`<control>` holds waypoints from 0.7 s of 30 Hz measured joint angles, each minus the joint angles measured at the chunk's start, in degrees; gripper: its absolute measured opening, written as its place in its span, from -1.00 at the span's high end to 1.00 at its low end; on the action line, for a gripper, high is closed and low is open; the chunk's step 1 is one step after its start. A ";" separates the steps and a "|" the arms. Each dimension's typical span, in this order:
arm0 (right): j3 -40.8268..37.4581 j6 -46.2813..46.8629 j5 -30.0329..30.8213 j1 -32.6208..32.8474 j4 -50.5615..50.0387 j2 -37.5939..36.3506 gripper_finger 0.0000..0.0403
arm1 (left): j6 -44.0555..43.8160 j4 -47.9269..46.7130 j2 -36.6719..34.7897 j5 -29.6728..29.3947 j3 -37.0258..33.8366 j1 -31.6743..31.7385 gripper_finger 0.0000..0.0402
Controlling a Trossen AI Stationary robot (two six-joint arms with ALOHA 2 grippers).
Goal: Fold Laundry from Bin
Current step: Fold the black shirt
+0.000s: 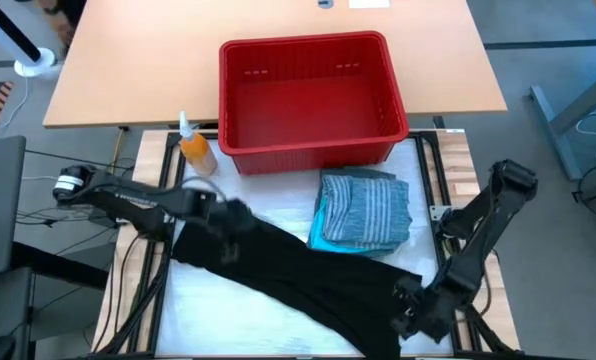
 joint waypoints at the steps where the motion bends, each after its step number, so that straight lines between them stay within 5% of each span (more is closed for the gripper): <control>1: -0.05 1.92 0.04 0.51 1.42 1.89 -0.11 | 0.64 1.62 0.00 -1.41 0.00 -2.78 0.29; 7: -0.03 4.75 0.08 2.20 10.16 9.69 -0.10 | -0.57 3.66 0.00 -11.50 0.00 -13.06 0.29; 21: -0.03 3.10 4.94 1.74 9.24 11.31 0.00 | -9.21 2.07 0.00 -14.09 0.00 -16.26 0.29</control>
